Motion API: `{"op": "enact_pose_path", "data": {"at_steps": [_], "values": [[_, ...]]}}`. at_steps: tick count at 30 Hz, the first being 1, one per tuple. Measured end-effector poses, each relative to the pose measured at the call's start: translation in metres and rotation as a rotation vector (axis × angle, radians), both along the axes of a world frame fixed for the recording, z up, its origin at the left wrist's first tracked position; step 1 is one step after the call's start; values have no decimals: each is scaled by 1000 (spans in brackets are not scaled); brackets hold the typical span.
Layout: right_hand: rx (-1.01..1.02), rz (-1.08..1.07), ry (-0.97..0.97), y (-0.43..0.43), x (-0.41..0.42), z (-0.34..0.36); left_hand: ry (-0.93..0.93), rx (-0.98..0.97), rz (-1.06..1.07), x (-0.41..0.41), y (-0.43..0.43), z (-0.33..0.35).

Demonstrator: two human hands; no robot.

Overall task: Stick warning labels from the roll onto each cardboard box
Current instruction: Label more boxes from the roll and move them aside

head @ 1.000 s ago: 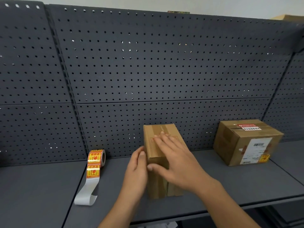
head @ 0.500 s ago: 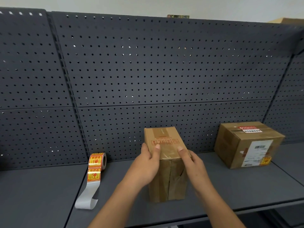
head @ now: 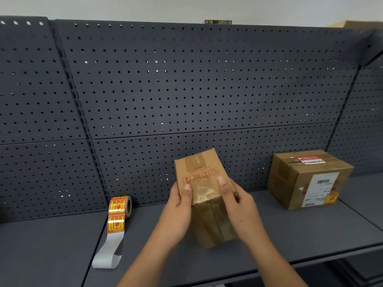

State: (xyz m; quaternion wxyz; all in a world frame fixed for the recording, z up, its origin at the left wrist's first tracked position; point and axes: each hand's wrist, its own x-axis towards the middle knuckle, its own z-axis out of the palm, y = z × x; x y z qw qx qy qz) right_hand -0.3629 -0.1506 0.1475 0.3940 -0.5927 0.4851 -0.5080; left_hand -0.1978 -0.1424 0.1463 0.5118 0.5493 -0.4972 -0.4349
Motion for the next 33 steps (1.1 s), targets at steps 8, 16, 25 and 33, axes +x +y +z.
{"op": "enact_pose_path", "data": {"at_steps": [8,16,25,33], "values": [[-133,-19,554,17,13,16,316,70,86,8,-1,-21],[-175,100,861,7,28,-10,466,212,142,24,-4,-70],[-218,135,1073,-5,50,-39,66,225,246,35,-9,-100],[-232,154,1211,-14,59,-64,-214,117,164,43,-12,-124]]}}
